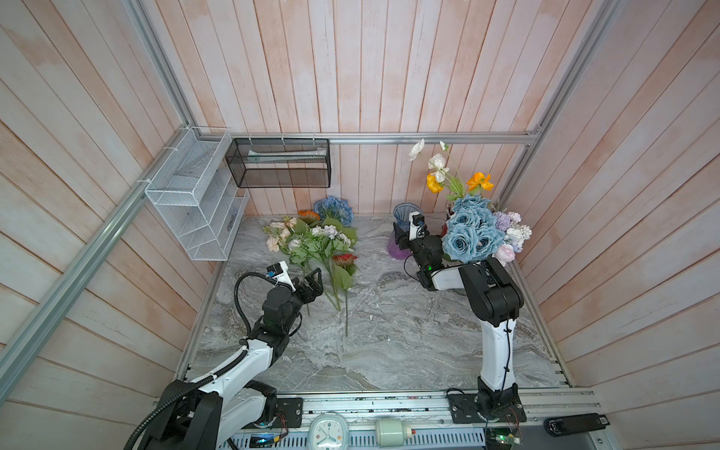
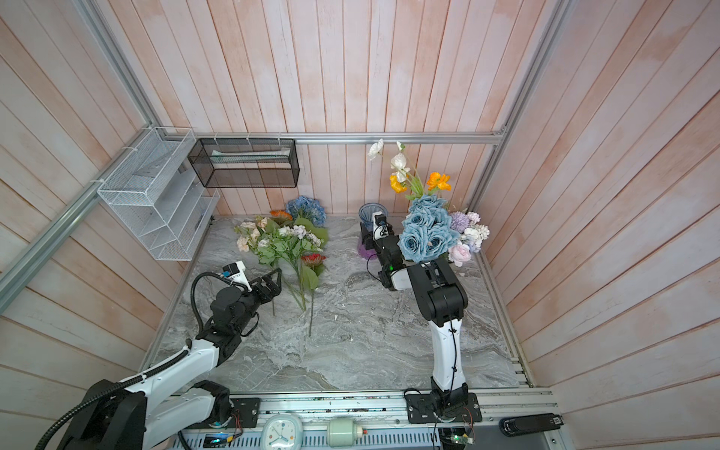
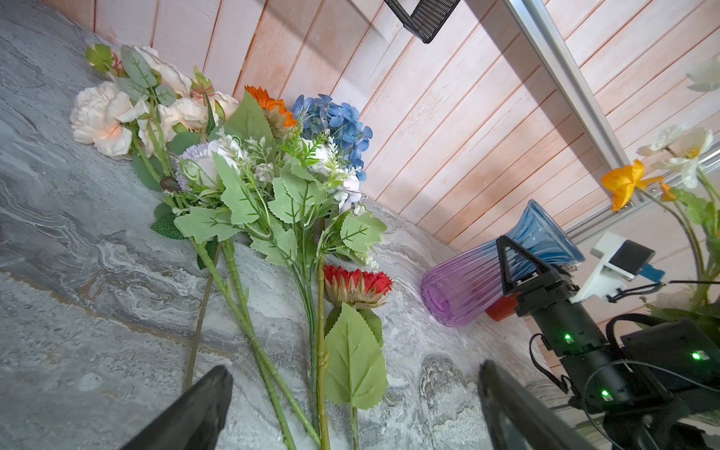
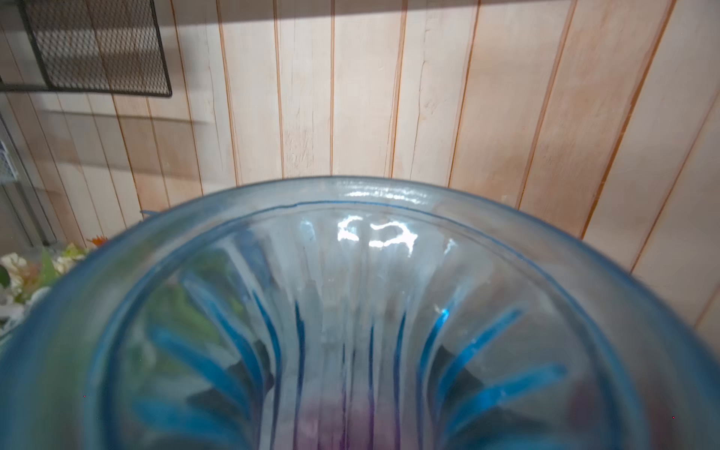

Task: Arrange the flowers into the vase
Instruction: 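Move the blue-purple vase with the right gripper nearer the table centre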

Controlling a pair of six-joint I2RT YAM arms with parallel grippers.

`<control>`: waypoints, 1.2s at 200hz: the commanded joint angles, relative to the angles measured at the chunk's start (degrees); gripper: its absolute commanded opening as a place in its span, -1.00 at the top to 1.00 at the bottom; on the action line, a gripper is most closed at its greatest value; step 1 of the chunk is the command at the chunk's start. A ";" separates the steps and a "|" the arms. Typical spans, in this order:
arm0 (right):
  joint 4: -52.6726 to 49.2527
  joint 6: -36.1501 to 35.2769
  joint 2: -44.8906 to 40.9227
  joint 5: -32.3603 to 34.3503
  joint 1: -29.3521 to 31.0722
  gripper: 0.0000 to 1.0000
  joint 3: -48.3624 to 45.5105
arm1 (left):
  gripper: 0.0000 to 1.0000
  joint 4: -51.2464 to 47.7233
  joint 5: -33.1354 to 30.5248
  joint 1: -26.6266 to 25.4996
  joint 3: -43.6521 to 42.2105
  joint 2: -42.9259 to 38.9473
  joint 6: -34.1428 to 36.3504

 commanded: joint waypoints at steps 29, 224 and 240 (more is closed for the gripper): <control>4.25 -2.61 -2.43 -1.69 0.53 0.09 -3.05 | -1.00 -0.29 -0.08 0.30 -1.09 -1.83 0.05; -8.86 -0.54 -34.04 10.18 25.68 -0.24 -34.17 | -0.39 -13.13 9.71 5.93 2.19 -5.13 5.21; -10.38 -0.17 -35.18 9.83 25.67 -0.50 -34.44 | -0.37 -13.76 11.61 5.74 3.57 -2.48 5.31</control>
